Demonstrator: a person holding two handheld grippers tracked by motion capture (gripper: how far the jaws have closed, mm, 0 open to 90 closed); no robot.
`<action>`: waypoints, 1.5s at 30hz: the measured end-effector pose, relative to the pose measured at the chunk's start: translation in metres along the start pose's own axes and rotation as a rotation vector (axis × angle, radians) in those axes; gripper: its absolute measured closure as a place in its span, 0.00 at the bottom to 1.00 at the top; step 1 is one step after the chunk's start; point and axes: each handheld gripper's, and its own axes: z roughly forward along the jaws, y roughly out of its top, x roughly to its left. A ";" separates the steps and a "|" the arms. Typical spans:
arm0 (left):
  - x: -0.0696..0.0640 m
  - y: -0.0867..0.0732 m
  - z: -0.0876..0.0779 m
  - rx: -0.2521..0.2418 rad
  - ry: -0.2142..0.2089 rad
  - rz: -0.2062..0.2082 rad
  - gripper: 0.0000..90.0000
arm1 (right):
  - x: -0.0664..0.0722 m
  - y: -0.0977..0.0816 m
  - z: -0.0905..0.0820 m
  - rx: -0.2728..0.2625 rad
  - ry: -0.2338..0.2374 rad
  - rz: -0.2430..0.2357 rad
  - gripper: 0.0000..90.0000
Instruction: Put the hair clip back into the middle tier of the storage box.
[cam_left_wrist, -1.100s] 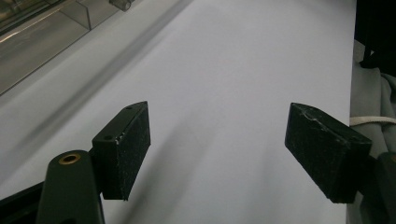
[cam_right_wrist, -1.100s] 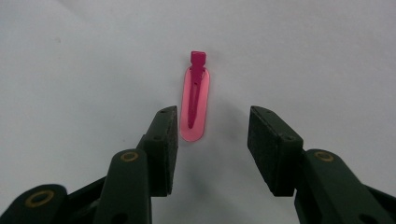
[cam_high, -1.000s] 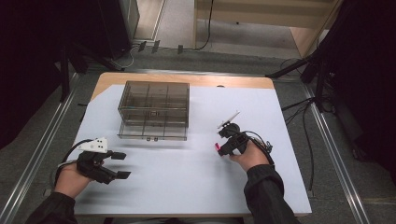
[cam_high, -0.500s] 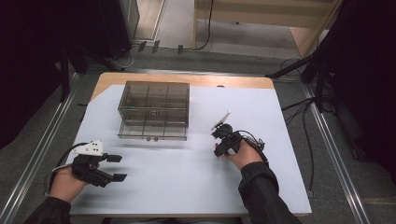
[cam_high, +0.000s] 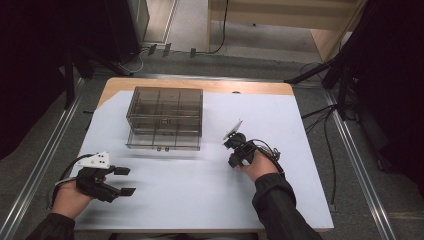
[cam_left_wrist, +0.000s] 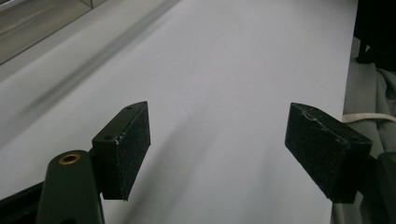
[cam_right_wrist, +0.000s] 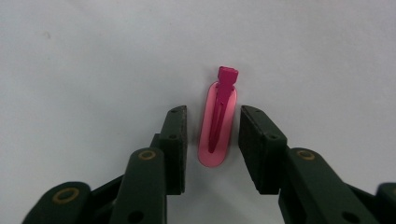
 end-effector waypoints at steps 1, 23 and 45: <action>0.000 0.000 0.000 -0.003 -0.005 0.000 0.26 | 0.000 0.001 0.000 0.004 0.001 -0.001 0.76; 0.001 -0.001 -0.001 -0.004 0.005 -0.004 0.26 | -0.007 0.000 -0.004 -0.037 0.055 0.026 0.86; 0.003 0.002 0.001 -0.008 -0.003 0.011 0.26 | -0.002 -0.003 -0.032 -0.232 0.088 -0.005 0.86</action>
